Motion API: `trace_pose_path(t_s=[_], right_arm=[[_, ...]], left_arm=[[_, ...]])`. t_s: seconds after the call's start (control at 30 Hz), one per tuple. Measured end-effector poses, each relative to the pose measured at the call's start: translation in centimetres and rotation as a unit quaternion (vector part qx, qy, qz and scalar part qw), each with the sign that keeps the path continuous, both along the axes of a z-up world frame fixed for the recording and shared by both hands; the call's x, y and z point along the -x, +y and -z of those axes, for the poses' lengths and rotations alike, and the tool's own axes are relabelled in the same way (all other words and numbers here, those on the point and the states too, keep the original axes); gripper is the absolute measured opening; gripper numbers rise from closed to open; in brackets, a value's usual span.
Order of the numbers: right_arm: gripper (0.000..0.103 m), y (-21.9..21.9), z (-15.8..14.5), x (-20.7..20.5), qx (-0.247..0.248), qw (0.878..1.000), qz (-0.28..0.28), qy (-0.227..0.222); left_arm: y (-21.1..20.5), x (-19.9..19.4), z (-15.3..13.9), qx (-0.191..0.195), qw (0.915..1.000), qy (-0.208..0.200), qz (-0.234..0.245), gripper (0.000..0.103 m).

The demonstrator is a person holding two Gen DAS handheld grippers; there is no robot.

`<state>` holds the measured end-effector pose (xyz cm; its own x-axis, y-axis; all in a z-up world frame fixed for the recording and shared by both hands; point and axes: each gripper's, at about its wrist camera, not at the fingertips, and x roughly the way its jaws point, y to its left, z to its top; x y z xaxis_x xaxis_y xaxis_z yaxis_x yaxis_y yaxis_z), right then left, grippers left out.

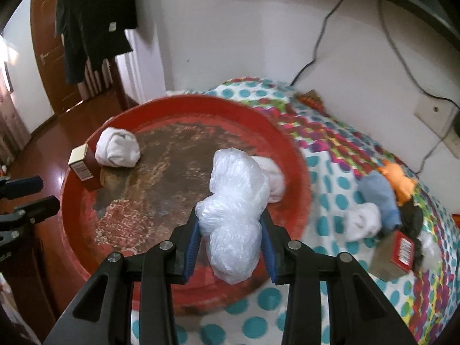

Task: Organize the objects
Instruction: 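Carry the clear plastic bag onto the red tray and open the right tool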

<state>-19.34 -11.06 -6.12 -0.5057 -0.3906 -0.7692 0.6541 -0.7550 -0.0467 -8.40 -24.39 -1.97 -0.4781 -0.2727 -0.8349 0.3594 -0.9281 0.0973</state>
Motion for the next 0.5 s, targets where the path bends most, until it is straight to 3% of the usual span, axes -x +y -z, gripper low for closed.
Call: trace_pose_path(t_s=[0.5], right_arm=[[0.036, -4.0, 4.0, 1.3, -0.045, 0.998, -0.011, -0.036]], left_arm=[[-0.8, 0.0, 0.2, -0.009, 1.0000, -0.004, -0.002, 0.042]])
